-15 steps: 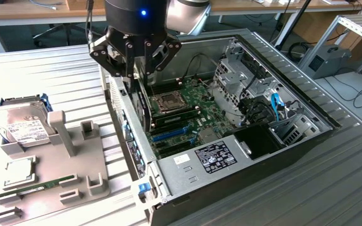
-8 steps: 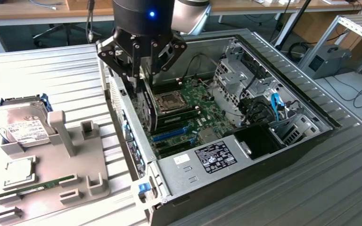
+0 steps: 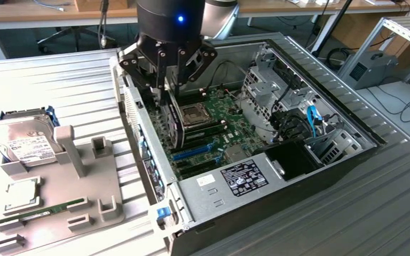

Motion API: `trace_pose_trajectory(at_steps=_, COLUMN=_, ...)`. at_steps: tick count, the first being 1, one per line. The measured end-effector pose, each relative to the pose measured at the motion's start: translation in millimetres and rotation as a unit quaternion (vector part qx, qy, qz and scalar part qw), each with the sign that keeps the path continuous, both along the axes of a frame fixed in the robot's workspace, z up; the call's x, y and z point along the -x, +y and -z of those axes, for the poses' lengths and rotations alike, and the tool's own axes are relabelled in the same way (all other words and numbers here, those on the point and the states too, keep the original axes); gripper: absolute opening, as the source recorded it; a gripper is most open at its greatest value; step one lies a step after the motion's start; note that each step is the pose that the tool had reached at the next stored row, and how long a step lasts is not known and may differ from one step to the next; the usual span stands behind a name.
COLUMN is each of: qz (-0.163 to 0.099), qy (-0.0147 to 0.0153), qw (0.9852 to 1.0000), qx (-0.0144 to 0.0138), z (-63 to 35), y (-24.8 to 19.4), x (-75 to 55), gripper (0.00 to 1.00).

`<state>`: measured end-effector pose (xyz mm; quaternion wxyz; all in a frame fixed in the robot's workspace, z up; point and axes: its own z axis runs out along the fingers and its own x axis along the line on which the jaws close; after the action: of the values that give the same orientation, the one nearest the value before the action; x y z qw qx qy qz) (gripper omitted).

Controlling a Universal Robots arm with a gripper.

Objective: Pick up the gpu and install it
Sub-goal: 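Pick up the gpu and move the gpu toward the slot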

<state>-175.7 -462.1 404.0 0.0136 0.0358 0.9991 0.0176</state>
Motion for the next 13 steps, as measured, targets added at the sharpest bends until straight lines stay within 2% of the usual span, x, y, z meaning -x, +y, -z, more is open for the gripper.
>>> trace_pose_trajectory(at_steps=13, qz=0.000, qy=0.0000, qw=1.0000, qx=0.0045, z=7.1, y=0.4, x=-19.4, gripper=0.26)
